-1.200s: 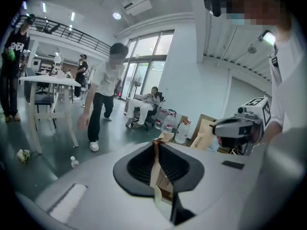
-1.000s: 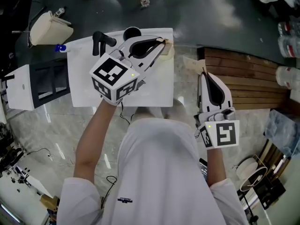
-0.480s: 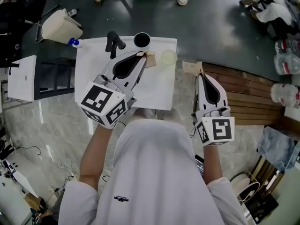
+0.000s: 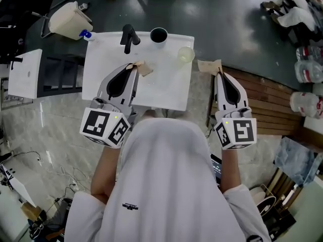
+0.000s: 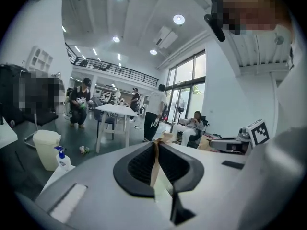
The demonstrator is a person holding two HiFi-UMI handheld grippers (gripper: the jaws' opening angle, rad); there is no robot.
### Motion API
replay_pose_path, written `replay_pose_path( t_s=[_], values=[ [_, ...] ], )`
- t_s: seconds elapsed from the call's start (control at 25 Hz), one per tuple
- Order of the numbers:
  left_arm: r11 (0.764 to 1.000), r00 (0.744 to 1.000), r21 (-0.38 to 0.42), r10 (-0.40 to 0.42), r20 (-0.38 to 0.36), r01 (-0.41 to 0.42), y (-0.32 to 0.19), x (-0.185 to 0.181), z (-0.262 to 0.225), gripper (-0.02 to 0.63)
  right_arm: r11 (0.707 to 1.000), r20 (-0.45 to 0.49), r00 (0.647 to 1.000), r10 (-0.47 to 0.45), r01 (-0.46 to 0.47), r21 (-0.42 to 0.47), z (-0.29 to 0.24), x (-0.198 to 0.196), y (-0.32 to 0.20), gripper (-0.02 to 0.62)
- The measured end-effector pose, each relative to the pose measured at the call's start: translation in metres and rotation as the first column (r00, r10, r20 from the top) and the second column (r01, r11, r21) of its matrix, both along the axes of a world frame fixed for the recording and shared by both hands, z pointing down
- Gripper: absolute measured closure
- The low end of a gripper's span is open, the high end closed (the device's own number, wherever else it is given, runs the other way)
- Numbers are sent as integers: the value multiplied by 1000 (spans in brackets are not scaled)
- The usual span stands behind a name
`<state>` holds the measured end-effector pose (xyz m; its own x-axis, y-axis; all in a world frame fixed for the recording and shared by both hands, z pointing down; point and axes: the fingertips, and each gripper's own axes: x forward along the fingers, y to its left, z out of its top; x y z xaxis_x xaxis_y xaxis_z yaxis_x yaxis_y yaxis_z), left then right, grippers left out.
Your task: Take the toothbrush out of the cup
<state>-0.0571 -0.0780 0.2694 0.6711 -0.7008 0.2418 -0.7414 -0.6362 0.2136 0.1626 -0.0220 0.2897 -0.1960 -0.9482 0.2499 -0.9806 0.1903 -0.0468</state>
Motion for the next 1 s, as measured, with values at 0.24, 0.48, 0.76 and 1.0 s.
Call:
replay_pose_path(
  t_s=[0.24,0.48,0.76,1.0],
  values=[
    [999,999,5,-41,-8,41,7,-13,0,583,1000,-1,1000,-17,17,-8,-2,-2,6,589],
    [999,999,17,-44,-14,44,8,-19,-4,582,999,14,999,-33,33,-22,-6,-9,9,589],
    [999,999,-3,-36,-14,36,8,-19,1,583,997,19,998,-65,66,-38,-8,-15,8,589],
    [999,999,-22,-27,-18,27,9,-17,7,583,996,13,997,-72,73,-58,-3,-17,8,589]
  ],
)
